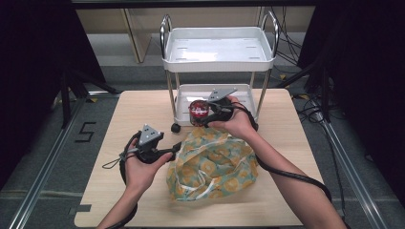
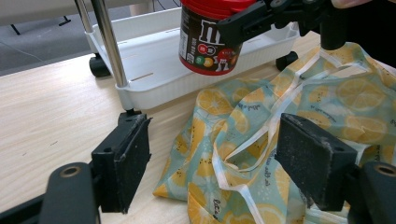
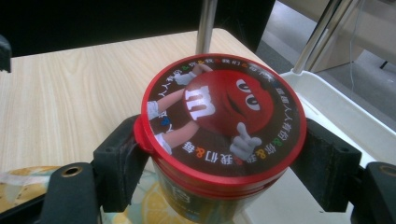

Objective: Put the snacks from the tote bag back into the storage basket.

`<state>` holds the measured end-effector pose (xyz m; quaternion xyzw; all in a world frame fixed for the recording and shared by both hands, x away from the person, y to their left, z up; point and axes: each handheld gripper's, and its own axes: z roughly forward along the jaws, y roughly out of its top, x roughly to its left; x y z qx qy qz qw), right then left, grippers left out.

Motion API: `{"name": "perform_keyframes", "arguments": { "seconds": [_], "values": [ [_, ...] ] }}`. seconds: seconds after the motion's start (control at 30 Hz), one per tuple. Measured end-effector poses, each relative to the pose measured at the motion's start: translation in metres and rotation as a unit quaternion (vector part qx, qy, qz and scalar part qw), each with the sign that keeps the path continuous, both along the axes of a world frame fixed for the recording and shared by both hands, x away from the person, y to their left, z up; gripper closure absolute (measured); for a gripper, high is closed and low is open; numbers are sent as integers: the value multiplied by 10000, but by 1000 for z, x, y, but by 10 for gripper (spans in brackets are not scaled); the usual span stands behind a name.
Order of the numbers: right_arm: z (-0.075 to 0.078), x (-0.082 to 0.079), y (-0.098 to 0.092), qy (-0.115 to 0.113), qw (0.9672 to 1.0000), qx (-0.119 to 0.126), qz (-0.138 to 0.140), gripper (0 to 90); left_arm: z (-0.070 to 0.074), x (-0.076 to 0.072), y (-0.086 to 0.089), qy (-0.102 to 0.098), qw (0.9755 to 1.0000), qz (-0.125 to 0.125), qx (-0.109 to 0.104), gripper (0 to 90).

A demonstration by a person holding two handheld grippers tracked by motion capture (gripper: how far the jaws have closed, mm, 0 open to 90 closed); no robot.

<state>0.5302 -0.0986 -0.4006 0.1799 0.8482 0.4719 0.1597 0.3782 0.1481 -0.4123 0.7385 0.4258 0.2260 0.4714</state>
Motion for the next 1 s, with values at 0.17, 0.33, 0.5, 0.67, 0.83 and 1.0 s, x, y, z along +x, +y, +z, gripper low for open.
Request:
{"name": "perform_keyframes", "arguments": {
  "seconds": [0.17, 0.33, 0.5, 0.67, 0.83, 1.0],
  "values": [
    [-1, 3, 2, 20, 10000, 10, -65, 256, 0, 0, 0, 2, 10000, -5, 2, 252],
    [-3, 7, 4, 7, 10000, -8, -83, 256, -1, 1, 0, -9, 10000, -67, 30, 252],
    [-5, 11, 6, 69, 9999, -40, -128, 256, 0, 1, 0, -9, 10000, -66, 29, 252],
    [-6, 15, 8, 76, 9998, -47, -165, 256, -1, 1, 0, 35, 10000, -21, -2, 252],
    [-6, 18, 10, 137, 9997, -71, -177, 256, -2, 1, 1, 24, 10000, -16, -21, 252],
    [-5, 22, 11, 183, 9995, -129, -225, 256, -1, 1, 1, 14, 10000, -31, 38, 252]
  ]
}}
